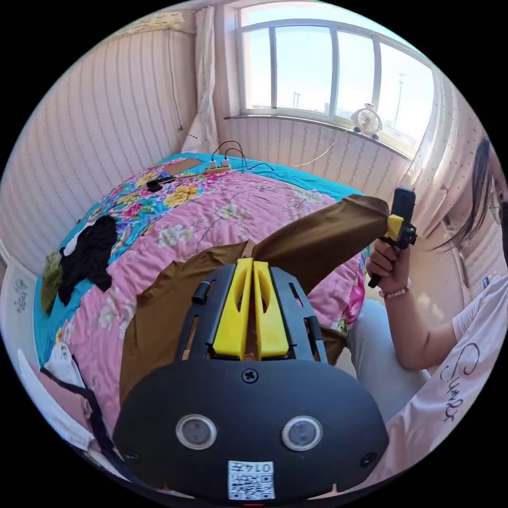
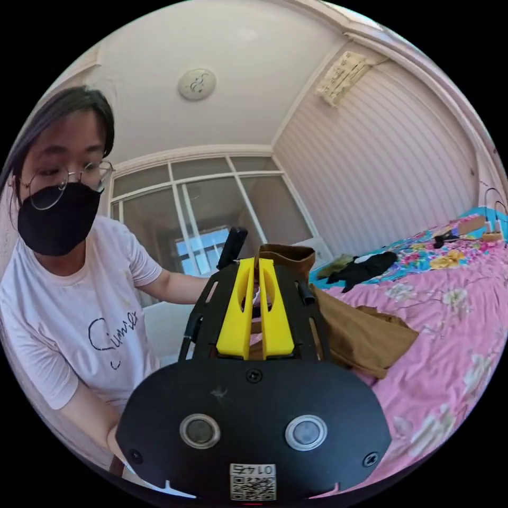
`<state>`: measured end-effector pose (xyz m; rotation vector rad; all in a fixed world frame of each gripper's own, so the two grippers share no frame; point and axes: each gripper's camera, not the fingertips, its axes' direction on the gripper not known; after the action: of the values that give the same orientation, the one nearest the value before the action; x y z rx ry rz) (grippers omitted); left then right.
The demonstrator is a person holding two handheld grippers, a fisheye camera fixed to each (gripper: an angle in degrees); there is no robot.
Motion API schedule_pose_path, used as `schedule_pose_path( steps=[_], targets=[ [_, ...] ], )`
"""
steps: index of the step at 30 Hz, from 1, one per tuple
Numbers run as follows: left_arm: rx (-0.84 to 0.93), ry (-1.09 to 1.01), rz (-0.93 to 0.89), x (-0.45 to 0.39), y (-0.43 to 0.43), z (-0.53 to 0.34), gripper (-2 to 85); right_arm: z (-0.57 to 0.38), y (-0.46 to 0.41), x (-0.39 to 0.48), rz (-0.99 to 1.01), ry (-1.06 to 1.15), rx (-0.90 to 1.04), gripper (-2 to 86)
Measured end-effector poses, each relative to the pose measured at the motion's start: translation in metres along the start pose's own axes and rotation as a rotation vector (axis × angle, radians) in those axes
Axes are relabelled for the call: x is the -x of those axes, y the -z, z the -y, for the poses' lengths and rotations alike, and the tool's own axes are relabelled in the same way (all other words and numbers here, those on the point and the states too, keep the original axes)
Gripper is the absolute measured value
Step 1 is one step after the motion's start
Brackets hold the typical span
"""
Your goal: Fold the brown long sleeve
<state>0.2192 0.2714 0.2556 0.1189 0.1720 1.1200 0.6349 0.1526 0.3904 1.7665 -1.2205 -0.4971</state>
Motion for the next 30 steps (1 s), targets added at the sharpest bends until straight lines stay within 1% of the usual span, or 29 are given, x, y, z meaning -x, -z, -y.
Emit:
schedule_pose_path(
  steps=[2, 3, 5, 6, 8, 11, 13, 15, 17, 18, 20, 21, 23, 25, 27, 30],
  targets=[
    [0.021, 0.158, -0.002, 0.023, 0.018, -0.07, -1.0, -0.009, -0.092, 0.016, 0.174, 0.058, 0.193, 0.6],
    [0.032, 0.199, -0.012, 0.028, 0.02, -0.088, -1.0, -0.013, -0.115, 0.02, 0.212, 0.069, 0.241, 0.6],
    [0.068, 0.364, -0.023, 0.043, 0.019, -0.157, -1.0, -0.043, -0.204, 0.037, 0.328, 0.09, 0.449, 0.6],
    [0.07, 0.4, -0.025, 0.046, 0.019, -0.173, -1.0, -0.052, -0.225, 0.04, 0.344, 0.085, 0.502, 0.6],
    [0.065, 0.543, -0.039, 0.057, 0.016, -0.227, -1.0, -0.095, -0.298, 0.052, 0.387, 0.055, 0.665, 0.6],
    [0.044, 0.647, -0.039, 0.069, 0.022, -0.27, -1.0, -0.139, -0.357, 0.071, 0.472, 0.065, 0.785, 0.7],
    [0.021, 0.686, -0.054, 0.076, 0.027, -0.288, -1.0, -0.162, -0.384, 0.082, 0.489, 0.089, 0.865, 0.8],
    [0.04, 0.685, -0.064, 0.082, 0.029, -0.301, -1.0, -0.186, -0.408, 0.092, 0.503, 0.125, 0.948, 1.1],
    [0.06, 0.688, -0.074, 0.088, 0.032, -0.317, -1.0, -0.222, -0.438, 0.105, 0.49, 0.192, 1.093, 1.7],
    [0.063, 0.699, -0.078, 0.091, 0.033, -0.321, -1.0, -0.231, -0.445, 0.109, 0.485, 0.216, 1.131, 1.8],
    [0.087, 0.76, -0.071, 0.1, 0.04, -0.339, -1.0, -0.266, -0.47, 0.122, 0.449, 0.304, 1.253, 3.7],
    [0.092, 0.77, -0.069, 0.103, 0.042, -0.344, -1.0, -0.274, -0.476, 0.124, 0.436, 0.317, 1.274, 4.5],
    [0.105, 0.795, -0.067, 0.111, 0.055, -0.359, -0.9, -0.298, -0.495, 0.135, 0.439, 0.34, 1.382, 6.7],
    [0.107, 0.792, -0.059, 0.114, 0.066, -0.366, -0.8, -0.311, -0.501, 0.141, 0.455, 0.323, 1.407, 7.0],
    [0.114, 0.774, -0.048, 0.115, 0.075, -0.369, -0.6, -0.323, -0.501, 0.141, 0.464, 0.265, 1.391, 7.0],
    [0.159, 0.721, -0.051, 0.11, 0.08, -0.369, 0.6, -0.341, -0.497, 0.125, 0.427, 0.078, 1.358, 6.5]
  ],
)
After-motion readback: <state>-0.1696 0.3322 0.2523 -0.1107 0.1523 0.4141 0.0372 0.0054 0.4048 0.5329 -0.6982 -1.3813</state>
